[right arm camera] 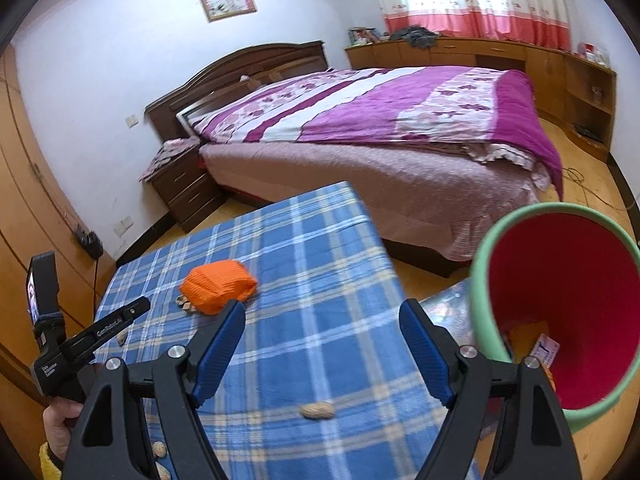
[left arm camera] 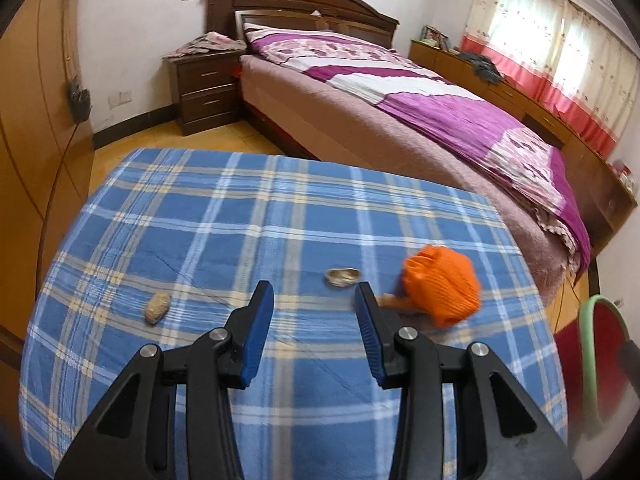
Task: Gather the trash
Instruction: 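Withdraw both open tools from the bucket back over the table, then grasp the orange mesh bag with the right tool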
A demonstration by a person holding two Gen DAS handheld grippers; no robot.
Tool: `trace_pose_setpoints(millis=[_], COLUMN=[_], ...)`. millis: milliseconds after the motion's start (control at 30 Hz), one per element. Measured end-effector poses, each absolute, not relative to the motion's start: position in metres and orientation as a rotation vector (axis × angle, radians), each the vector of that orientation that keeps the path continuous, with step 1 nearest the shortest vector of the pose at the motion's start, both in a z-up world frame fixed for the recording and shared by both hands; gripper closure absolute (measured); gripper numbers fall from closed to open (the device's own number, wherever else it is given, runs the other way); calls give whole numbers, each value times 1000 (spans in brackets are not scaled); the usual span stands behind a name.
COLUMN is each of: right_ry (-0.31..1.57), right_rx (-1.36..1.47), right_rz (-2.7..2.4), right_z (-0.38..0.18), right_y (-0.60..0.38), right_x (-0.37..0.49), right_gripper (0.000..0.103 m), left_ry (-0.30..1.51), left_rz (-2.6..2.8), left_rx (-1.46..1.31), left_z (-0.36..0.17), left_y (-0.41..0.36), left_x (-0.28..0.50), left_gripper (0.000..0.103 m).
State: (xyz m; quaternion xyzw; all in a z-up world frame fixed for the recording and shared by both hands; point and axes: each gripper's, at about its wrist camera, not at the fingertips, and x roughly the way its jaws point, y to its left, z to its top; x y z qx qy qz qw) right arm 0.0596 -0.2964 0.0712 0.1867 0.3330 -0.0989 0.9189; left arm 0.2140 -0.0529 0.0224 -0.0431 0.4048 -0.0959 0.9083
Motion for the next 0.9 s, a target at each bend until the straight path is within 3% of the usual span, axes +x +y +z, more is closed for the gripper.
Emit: trace_pose_setpoints(millis=[900], right_ry=[800], right_rx=[327], right_rz=[-68], right_z=[23], right_y=[-217], right_x=[183], right_gripper=[19], left_ry=[853], left_rz=[-168], left_rx=[-180], left_z=[-6], left_y=[-15], left_x=[231], left_gripper=[61])
